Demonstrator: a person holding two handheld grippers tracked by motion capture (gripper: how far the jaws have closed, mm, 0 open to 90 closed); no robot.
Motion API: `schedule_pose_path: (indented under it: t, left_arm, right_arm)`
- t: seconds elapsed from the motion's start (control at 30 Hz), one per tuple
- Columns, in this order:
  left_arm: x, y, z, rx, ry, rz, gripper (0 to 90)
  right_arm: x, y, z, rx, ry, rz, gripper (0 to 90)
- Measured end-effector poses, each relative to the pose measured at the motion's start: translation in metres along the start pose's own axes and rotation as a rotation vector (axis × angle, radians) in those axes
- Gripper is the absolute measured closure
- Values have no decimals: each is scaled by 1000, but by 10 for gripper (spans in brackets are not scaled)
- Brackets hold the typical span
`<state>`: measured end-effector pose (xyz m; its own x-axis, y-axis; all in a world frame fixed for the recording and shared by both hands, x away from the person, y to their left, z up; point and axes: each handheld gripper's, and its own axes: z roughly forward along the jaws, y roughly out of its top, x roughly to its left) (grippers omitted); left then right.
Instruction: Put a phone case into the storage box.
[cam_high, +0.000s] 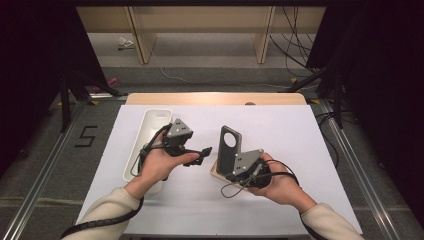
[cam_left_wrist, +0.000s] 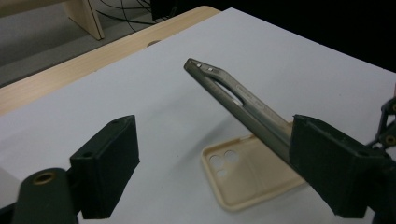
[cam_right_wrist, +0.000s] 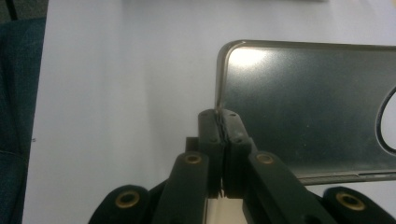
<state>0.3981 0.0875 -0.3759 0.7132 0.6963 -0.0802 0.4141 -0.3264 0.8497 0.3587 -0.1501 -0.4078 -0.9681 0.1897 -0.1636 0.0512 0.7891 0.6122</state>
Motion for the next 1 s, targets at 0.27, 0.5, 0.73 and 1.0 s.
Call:
schedule_pose_path:
  t: [0.27, 0.5, 0.73, 1.0]
  left_arm:
    - [1, 11, 26, 61, -37, -91, 257]
    - [2, 23, 46, 126, -42, -147, 393]
    - [3, 26, 54, 172, -29, -191, 466]
    - [7, 24, 58, 188, -38, -233, 567]
  right_arm:
    - [3, 5, 1, -11, -2, -18, 892]
    - [7, 9, 2, -13, -3, -26, 892]
    - [7, 11, 2, -24, -18, -40, 892]
    - [8, 12, 1, -20, -13, -45, 892]
